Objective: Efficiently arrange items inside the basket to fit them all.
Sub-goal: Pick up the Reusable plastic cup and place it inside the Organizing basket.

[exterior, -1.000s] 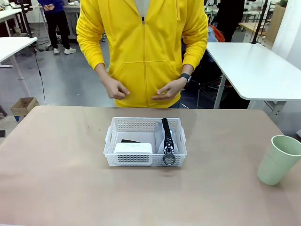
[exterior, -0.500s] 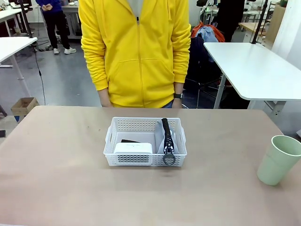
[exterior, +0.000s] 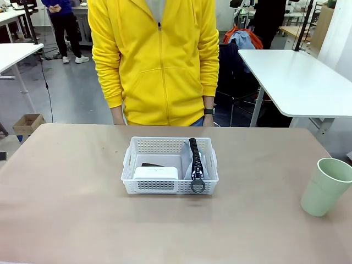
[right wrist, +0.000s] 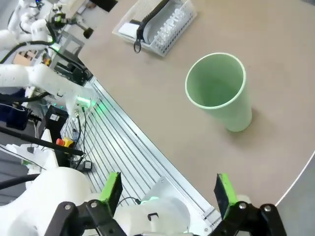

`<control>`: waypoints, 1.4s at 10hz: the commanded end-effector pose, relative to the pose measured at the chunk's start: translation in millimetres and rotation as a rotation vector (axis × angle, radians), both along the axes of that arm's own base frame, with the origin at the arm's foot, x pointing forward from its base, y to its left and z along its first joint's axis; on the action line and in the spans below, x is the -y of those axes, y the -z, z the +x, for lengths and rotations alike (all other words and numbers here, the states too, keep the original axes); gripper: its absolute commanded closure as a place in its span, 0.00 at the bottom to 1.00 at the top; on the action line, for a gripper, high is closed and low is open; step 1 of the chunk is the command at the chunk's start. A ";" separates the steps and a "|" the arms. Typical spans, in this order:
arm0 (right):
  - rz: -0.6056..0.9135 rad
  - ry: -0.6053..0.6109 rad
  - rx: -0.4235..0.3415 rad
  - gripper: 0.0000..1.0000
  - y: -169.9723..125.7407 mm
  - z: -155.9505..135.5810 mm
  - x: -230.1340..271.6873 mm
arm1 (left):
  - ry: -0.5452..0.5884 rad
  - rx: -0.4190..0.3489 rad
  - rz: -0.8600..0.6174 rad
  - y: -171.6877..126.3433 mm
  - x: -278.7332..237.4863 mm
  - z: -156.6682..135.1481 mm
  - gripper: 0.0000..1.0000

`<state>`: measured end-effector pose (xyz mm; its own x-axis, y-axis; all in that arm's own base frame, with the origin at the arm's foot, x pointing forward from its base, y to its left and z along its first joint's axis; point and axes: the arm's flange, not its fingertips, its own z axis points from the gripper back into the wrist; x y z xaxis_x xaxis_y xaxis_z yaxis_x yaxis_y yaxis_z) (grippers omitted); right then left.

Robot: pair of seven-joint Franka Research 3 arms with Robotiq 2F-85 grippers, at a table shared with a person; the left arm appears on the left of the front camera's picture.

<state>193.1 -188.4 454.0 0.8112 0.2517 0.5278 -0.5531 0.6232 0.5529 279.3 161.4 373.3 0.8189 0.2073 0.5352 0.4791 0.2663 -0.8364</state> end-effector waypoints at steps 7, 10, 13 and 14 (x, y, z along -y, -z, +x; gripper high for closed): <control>-0.218 -0.379 0.789 0.00 46.4 0.0 22.4 | 0.007 0.002 -0.008 -2.4 1.5 -3.7 0.00; -0.270 -0.529 0.838 0.00 73.2 -8.5 15.5 | 0.007 0.002 -0.008 -2.4 1.5 -3.7 0.00; -0.246 -0.537 0.742 0.00 123.6 2.0 1.2 | 0.007 0.002 -0.008 -2.4 1.5 -3.7 0.00; -0.165 -0.521 0.751 0.00 139.8 7.1 -3.9 | 0.007 0.002 -0.008 -2.4 1.5 -3.7 0.00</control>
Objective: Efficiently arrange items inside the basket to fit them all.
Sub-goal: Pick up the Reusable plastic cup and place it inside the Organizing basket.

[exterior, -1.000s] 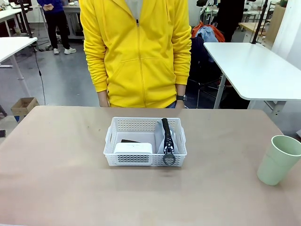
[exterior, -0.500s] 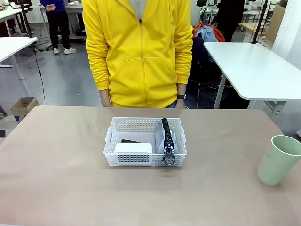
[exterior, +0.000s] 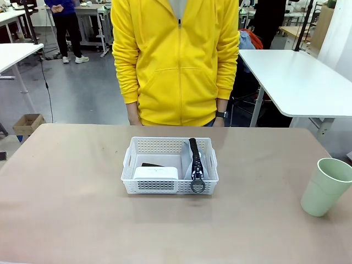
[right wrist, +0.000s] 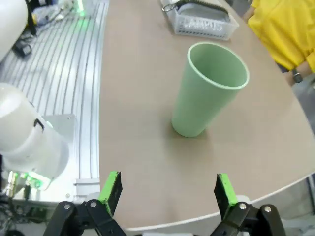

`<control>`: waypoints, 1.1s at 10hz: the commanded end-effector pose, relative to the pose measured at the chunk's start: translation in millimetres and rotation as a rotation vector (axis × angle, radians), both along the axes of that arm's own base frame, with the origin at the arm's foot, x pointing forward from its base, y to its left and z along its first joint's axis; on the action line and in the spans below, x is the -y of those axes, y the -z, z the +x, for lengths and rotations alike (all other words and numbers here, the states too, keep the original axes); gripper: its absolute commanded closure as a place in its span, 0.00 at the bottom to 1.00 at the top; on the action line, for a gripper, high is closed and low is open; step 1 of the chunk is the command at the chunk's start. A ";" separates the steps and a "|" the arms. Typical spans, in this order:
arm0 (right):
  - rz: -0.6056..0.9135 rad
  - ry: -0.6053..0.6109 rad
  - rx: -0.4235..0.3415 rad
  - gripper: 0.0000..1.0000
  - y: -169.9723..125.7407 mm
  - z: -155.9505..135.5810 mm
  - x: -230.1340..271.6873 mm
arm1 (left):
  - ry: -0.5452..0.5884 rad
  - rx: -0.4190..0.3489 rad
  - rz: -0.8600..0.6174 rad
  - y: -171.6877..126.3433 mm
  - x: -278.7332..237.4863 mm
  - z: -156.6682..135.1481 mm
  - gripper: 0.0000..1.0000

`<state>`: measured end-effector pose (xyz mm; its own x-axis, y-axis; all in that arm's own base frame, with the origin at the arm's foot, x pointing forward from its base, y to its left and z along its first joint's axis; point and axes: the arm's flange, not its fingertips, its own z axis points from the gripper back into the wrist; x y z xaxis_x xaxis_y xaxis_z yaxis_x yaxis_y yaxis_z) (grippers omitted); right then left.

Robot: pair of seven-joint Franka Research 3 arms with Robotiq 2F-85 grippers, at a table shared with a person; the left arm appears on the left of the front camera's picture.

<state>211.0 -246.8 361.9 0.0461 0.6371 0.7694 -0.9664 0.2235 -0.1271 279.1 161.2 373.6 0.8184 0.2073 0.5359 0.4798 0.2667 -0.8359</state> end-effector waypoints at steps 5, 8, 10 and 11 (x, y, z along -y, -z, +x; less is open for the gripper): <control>0.280 0.138 0.002 0.00 94.1 12.9 -67.9 | 0.007 0.001 -0.009 -2.2 1.4 -3.5 0.00; 0.370 0.179 -0.008 0.00 116.2 28.6 -80.7 | 0.007 0.001 -0.009 -2.2 1.4 -3.5 0.00; 0.380 0.150 -0.021 0.00 123.7 35.9 -94.5 | 0.007 0.001 -0.009 -2.2 1.4 -3.5 0.00; 0.357 0.141 -0.030 0.00 126.5 39.0 -100.8 | 0.007 0.001 -0.009 -2.2 1.4 -3.5 0.00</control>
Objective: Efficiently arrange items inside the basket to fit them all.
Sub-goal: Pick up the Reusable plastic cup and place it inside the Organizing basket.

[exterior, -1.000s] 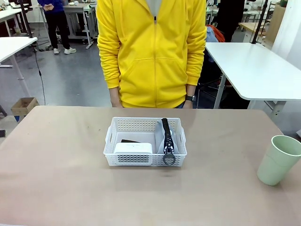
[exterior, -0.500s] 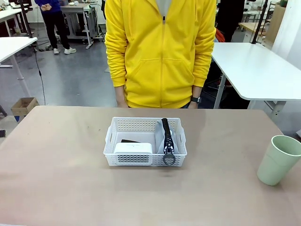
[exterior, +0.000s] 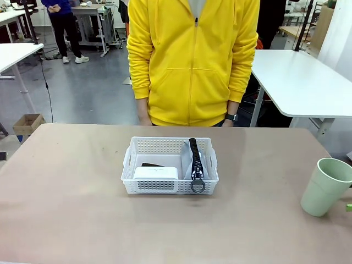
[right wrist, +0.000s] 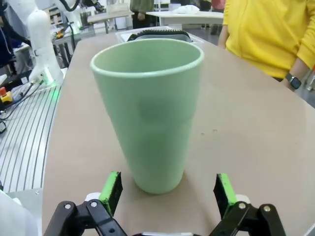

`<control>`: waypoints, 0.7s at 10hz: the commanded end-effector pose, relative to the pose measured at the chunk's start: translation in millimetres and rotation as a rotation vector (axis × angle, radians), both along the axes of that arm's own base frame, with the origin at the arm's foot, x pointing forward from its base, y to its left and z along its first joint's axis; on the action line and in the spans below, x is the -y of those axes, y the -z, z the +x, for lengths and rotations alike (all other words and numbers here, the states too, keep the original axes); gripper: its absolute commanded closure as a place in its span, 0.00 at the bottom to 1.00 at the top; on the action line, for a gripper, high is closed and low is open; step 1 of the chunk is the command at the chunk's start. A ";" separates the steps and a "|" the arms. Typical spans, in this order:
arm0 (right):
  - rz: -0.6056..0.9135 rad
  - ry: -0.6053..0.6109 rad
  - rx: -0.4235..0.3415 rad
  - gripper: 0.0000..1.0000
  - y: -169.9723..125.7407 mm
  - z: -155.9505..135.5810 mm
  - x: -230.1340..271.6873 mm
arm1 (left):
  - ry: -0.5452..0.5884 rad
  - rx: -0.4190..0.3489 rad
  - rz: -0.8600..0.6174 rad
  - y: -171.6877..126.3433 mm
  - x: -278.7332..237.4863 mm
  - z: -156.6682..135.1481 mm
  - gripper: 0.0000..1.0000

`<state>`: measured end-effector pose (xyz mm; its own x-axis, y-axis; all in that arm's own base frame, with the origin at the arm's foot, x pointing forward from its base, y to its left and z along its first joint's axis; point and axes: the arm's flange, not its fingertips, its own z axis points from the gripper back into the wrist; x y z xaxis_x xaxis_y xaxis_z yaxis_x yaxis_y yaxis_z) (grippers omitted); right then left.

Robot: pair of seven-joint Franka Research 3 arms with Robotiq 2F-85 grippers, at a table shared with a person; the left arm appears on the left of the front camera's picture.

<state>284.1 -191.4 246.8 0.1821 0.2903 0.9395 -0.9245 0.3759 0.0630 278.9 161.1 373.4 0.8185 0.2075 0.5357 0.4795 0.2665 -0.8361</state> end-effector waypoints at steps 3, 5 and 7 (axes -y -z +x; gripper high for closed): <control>-0.040 -0.010 0.041 0.00 17.2 -28.0 -56.8 | 0.007 0.001 -0.008 -2.3 1.3 -3.3 0.00; -0.036 -0.051 0.018 0.00 21.9 -25.0 -65.2 | 0.007 0.001 -0.008 -2.3 1.3 -3.3 0.00; -0.030 -0.075 0.001 0.00 25.6 -21.6 -71.1 | 0.007 0.001 -0.008 -2.3 1.3 -3.3 0.00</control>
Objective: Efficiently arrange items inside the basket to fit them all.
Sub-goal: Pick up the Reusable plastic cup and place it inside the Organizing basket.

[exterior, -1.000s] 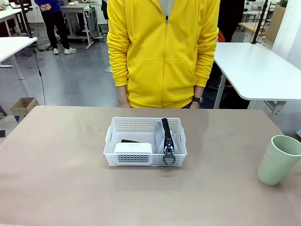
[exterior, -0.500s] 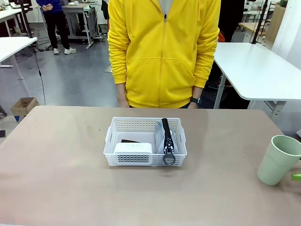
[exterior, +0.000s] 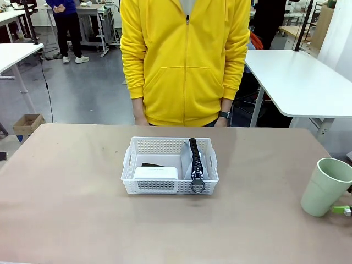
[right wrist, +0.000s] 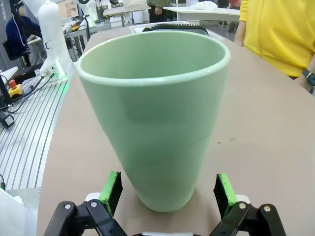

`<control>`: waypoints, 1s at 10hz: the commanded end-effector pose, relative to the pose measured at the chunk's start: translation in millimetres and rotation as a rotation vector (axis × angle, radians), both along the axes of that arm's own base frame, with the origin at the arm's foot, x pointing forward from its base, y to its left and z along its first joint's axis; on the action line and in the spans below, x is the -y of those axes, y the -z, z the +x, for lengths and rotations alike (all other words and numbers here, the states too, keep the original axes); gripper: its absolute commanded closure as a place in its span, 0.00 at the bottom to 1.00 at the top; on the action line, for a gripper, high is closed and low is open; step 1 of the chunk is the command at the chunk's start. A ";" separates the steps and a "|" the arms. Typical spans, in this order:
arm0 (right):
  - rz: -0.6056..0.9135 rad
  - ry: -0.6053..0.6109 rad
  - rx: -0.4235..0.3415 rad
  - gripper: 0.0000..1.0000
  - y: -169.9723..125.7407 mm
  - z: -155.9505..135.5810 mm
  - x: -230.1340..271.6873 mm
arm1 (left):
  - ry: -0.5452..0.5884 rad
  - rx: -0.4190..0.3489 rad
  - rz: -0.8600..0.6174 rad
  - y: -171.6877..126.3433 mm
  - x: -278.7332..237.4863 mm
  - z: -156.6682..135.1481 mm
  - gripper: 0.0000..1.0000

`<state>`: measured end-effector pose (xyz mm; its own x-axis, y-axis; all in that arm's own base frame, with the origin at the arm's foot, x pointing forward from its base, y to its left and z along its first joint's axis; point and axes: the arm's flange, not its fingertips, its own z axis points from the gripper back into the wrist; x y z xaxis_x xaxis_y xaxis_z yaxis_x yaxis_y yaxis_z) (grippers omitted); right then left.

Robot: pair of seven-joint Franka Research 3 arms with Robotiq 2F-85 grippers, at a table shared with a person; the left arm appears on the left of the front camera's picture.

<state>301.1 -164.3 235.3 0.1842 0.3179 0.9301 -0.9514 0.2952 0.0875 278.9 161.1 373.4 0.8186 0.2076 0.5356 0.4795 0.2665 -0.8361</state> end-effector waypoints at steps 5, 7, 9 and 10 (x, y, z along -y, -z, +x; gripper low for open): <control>0.063 -0.032 -0.004 0.00 20.1 -32.3 -56.9 | 0.007 0.001 -0.008 -2.3 1.3 -3.3 0.00; 0.135 -0.014 -0.016 0.00 17.4 -31.3 -59.3 | 0.007 0.001 -0.008 -2.3 1.3 -3.3 0.00; 0.198 0.018 0.007 0.00 8.6 -28.2 -65.0 | 0.007 0.001 -0.008 -2.3 1.3 -3.3 0.00; 0.212 0.009 0.029 0.00 2.3 -26.2 -66.7 | 0.007 0.001 -0.008 -2.3 1.3 -3.3 0.00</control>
<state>307.6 -131.0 220.5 0.2123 0.1372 0.9675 -0.9499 0.2616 0.1713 278.9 161.1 373.4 0.8186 0.2076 0.5355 0.4795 0.2664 -0.8361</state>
